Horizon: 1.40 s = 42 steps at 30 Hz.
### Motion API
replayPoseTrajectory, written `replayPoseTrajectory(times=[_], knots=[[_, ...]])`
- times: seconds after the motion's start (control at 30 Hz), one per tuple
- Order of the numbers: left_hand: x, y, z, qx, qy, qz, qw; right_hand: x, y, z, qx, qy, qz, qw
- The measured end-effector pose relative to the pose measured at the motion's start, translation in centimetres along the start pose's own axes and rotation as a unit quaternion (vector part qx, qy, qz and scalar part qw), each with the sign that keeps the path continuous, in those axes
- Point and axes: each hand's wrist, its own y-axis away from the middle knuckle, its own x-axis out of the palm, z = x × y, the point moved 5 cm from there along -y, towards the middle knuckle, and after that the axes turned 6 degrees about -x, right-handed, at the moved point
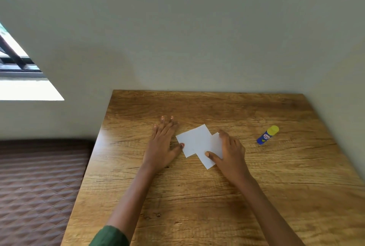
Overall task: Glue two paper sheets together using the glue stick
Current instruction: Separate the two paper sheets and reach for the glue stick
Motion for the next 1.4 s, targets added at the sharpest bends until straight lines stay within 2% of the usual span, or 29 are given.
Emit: replayPoseTrajectory(times=[0.4, 0.77, 0.83, 0.93, 1.1, 1.27, 1.4], knots=[[0.0, 0.1, -0.3, 0.005, -0.029, 0.001, 1.000, -0.8, 3.7, -1.5, 0.013, -0.002, 0.016, 1.000], [-0.1, -0.5, -1.4, 0.007, 0.006, -0.013, 1.000, -1.4, 4.1, -1.4, -0.006, -0.030, 0.001, 1.000], [-0.1, -0.7, -1.8, 0.013, 0.009, -0.019, 1.000, -2.0, 4.0, -1.6, -0.003, -0.039, -0.020, 0.999], [0.2, -1.0, -2.0, 0.017, 0.005, -0.015, 1.000, -3.7, 4.0, -2.3, 0.007, -0.055, -0.100, 0.993], [0.6, -1.3, -2.4, 0.019, 0.014, -0.011, 1.000, -6.4, 5.1, -4.9, 0.097, -0.086, -0.215, 0.968], [0.5, -1.7, -2.7, 0.026, 0.018, -0.012, 0.999, -6.9, 5.2, -7.8, 0.169, -0.145, -0.258, 0.940], [0.6, -2.4, -3.1, 0.031, 0.013, -0.011, 0.999, -7.1, 4.1, -8.7, 0.173, -0.200, -0.258, 0.929]])
